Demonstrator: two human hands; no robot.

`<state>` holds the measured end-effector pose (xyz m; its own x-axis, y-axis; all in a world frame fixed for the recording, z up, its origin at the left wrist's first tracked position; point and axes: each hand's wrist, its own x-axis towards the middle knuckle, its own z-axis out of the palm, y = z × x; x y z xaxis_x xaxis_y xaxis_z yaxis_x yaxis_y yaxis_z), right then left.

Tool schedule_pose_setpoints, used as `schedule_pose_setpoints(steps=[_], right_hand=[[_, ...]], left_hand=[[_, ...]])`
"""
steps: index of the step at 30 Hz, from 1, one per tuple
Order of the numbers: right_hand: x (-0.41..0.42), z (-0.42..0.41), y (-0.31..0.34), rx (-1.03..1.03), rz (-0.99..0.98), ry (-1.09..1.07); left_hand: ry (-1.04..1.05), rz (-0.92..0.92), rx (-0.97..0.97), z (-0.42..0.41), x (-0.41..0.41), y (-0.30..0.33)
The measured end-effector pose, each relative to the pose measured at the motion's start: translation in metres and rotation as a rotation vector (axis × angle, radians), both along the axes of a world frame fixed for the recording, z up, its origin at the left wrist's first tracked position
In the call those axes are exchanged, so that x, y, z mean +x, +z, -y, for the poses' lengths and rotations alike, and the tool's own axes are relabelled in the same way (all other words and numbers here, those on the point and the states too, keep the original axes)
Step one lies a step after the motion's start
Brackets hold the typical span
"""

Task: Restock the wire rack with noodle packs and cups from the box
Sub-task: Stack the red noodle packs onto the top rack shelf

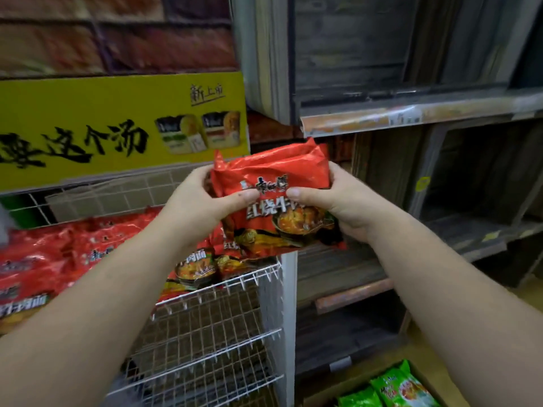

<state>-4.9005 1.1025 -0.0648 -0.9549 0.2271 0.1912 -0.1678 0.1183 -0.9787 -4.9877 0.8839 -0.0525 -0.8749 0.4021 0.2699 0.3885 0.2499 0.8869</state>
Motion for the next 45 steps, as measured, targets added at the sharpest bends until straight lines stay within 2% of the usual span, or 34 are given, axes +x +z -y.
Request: schedule_pose_setpoints(steps=[5, 11, 15, 20, 26, 29, 33, 36, 40, 42, 45], right_hand=[[-0.048, 0.055, -0.020, 0.018, 0.076, 0.001], [-0.080, 0.096, -0.059, 0.253, 0.249, 0.023], [-0.091, 0.106, -0.072, 0.379, 0.384, 0.014], [-0.108, 0.118, -0.077, 0.459, 0.391, -0.029], [-0.130, 0.125, -0.092, 0.634, 0.524, 0.024], [-0.139, 0.126, -0.095, 0.594, 0.604, 0.056], [-0.154, 0.133, -0.106, 0.466, 0.606, 0.103], [-0.159, 0.140, -0.114, 0.392, 0.552, 0.104], [-0.152, 0.143, -0.103, 0.439, 0.574, 0.139], [-0.147, 0.141, -0.093, 0.596, 0.609, 0.151], [-0.137, 0.136, -0.081, 0.910, 0.614, 0.065]], left_hand=[[0.097, 0.095, -0.042, 0.052, -0.025, -0.015], [0.184, 0.200, -0.125, 0.087, -0.039, -0.060], [0.196, 0.272, -0.228, 0.096, -0.046, -0.083], [0.223, 0.319, -0.263, 0.093, -0.052, -0.096], [0.232, 0.403, -0.360, 0.093, -0.068, -0.110], [0.224, 0.461, -0.394, 0.089, -0.077, -0.111], [0.242, 0.553, -0.307, 0.096, -0.090, -0.117], [0.253, 0.508, -0.279, 0.103, -0.099, -0.124], [0.341, 0.336, -0.419, 0.097, -0.103, -0.133], [0.422, 0.219, -0.517, 0.095, -0.096, -0.133], [0.593, -0.077, -0.658, 0.094, -0.084, -0.126]])
